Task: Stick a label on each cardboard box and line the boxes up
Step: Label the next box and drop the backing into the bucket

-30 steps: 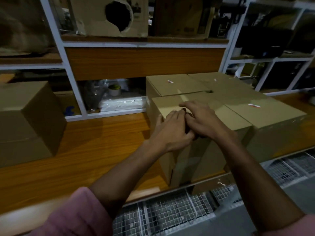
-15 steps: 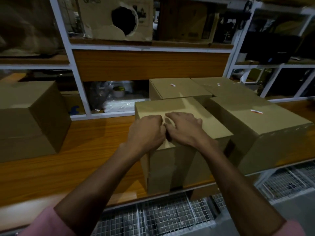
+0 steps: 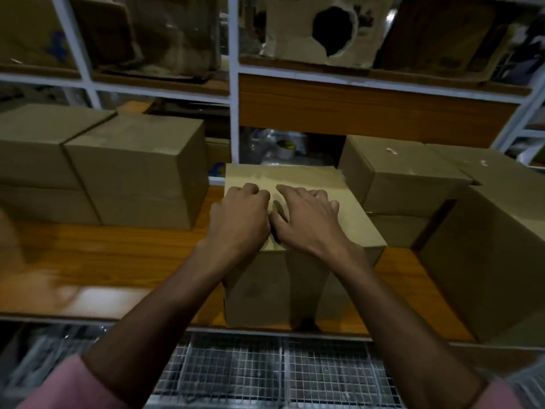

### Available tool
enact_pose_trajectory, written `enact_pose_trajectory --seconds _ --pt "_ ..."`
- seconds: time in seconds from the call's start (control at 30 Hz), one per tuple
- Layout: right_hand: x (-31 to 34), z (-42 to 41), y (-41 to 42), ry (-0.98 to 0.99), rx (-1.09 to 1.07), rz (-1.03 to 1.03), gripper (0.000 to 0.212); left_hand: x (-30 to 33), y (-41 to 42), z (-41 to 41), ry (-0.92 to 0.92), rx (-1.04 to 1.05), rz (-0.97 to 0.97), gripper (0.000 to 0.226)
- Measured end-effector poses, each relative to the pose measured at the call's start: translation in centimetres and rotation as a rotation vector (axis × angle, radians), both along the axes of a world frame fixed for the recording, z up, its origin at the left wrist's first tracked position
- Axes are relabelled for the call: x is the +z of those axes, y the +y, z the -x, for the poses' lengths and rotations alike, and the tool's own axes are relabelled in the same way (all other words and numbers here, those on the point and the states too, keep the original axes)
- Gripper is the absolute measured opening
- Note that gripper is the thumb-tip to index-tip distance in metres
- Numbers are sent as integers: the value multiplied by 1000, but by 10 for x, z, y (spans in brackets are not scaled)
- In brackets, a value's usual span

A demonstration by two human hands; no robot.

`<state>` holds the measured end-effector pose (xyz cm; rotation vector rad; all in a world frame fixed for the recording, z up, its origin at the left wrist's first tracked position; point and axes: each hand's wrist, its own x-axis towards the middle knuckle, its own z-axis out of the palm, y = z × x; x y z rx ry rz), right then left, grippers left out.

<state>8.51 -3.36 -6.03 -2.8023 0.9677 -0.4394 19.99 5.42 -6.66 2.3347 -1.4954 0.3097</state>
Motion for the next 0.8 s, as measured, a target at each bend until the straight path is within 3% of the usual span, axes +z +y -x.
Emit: enact_pose_trajectory --seconds 0.27,0.5,0.7,0.8 --pt "3 -82 57 -27 68 -69 64 -2 67 -87 -17 29 -9 29" --pt "3 -117 45 -245 147 -90 33 2 102 -133 -69 69 -10 30" --pt "5 -125 27 -168 135 9 29 3 79 -134 20 -25 79 14" --pt "2 -124 21 -111 174 -2 37 -1 69 -140 30 -108 60 19"
